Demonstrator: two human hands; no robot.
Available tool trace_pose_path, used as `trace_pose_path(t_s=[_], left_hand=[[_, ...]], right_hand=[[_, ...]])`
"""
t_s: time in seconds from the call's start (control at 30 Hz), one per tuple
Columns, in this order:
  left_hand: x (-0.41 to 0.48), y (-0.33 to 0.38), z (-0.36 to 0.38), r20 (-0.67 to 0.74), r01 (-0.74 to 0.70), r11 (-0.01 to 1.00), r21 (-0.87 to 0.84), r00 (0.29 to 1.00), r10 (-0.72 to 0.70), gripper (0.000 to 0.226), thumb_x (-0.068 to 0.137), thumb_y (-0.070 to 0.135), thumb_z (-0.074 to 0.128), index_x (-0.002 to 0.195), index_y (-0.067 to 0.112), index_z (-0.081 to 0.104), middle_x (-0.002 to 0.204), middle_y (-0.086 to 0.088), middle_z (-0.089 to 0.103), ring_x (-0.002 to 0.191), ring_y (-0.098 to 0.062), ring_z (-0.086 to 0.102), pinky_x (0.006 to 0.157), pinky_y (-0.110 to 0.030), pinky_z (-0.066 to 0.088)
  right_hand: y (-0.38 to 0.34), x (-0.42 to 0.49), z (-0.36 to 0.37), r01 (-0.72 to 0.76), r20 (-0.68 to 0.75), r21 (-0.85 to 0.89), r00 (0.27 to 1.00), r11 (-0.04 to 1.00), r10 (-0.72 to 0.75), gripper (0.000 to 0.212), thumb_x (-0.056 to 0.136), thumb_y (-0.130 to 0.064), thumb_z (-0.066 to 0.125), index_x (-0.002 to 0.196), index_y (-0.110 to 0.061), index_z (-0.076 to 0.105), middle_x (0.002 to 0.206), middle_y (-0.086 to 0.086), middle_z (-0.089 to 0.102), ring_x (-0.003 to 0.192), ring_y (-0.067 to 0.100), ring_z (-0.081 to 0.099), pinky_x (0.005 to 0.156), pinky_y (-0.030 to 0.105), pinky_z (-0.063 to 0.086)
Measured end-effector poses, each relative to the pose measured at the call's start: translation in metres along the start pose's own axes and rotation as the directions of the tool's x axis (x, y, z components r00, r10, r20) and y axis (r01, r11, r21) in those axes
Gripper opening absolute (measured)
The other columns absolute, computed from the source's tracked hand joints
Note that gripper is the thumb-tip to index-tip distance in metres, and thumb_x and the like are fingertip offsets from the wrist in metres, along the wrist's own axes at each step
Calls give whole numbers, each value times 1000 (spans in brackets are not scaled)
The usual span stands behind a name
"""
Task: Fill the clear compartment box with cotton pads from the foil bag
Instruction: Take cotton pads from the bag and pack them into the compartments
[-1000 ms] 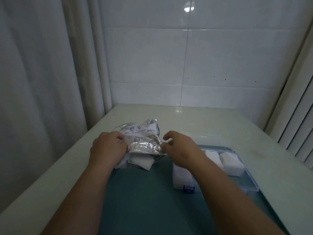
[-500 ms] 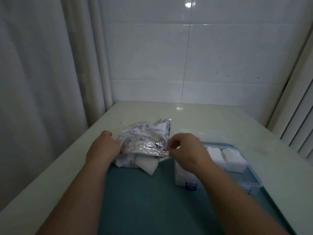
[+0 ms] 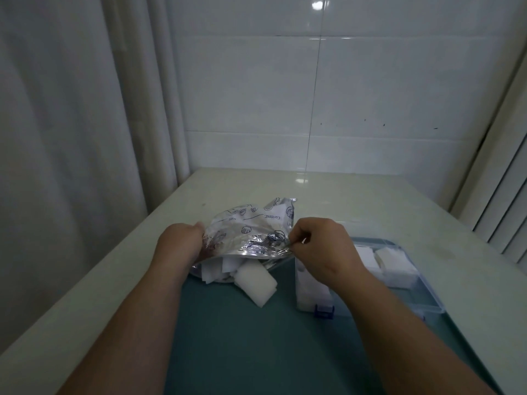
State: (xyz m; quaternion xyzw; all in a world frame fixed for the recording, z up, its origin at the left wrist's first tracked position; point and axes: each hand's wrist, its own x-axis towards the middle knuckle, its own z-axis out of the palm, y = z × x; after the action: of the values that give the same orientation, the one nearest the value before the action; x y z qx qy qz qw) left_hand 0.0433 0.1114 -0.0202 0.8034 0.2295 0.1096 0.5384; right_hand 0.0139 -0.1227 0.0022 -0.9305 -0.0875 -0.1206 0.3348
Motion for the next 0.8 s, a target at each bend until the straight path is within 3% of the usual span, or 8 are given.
trace_pose_path(t_s=[0.13,0.23,0.27,0.4,0.5,0.57,0.7,0.8], left_hand=[[-4,-4,3,1,-76,995,71,997,76,9,82,16,58,73,15,59,80,-10,59,82,-24,55,77,-34,44],[-5,-6,1,-1,-98,995,-4,995,98,48,79,18,69,126,20,61,117,-3,63,106,-27,61,96,-41,49],[-6,-4,0,-23,-104,994,-39,994,103,56,78,16,69,132,21,56,120,-5,65,106,-26,63,96,-43,51],[-9,1,1,-82,-145,970,-197,988,131,63,73,-6,56,130,23,58,92,-10,71,86,-24,68,79,-38,57],[-13,4,3,-109,-196,957,-211,978,177,63,75,-12,49,126,24,59,89,-9,69,76,-17,63,62,-27,48],[-15,7,3,-111,-204,951,-234,977,182,62,74,-11,49,125,24,60,84,-5,68,74,-17,62,63,-29,49],[-14,11,0,-57,-35,923,-383,998,14,44,61,13,61,103,22,71,91,-9,72,81,-30,68,80,-53,57],[-12,8,0,171,164,821,-547,982,-83,34,68,38,73,89,11,75,92,-14,75,80,-33,72,84,-57,55]], right_hand=[[-1,-1,0,1,51,6,999,1000,-1,21,81,-6,64,74,-26,66,73,-13,60,67,5,54,55,12,38],[1,-1,2,-98,128,115,988,989,83,14,79,-14,68,88,-22,61,85,-6,66,76,14,63,62,21,47],[1,-1,3,-146,144,176,982,974,121,19,79,-21,69,95,-22,59,90,-3,67,79,16,64,63,25,48],[-1,1,1,-147,116,110,984,983,134,44,87,-53,57,94,-12,71,88,3,72,77,15,64,64,26,46],[-1,0,2,-139,131,79,983,987,128,33,90,-44,59,83,-14,72,74,1,69,67,13,61,59,24,43],[-1,0,3,-109,99,89,990,990,100,22,90,-34,62,75,-18,67,64,-4,61,59,11,55,52,23,39],[-2,0,4,-40,-27,139,999,989,44,22,91,-28,62,71,-22,59,66,-6,60,58,8,53,51,22,37],[-2,-1,6,18,-101,142,995,990,-3,12,91,-28,63,82,-21,65,76,-6,65,69,12,59,56,21,41]])
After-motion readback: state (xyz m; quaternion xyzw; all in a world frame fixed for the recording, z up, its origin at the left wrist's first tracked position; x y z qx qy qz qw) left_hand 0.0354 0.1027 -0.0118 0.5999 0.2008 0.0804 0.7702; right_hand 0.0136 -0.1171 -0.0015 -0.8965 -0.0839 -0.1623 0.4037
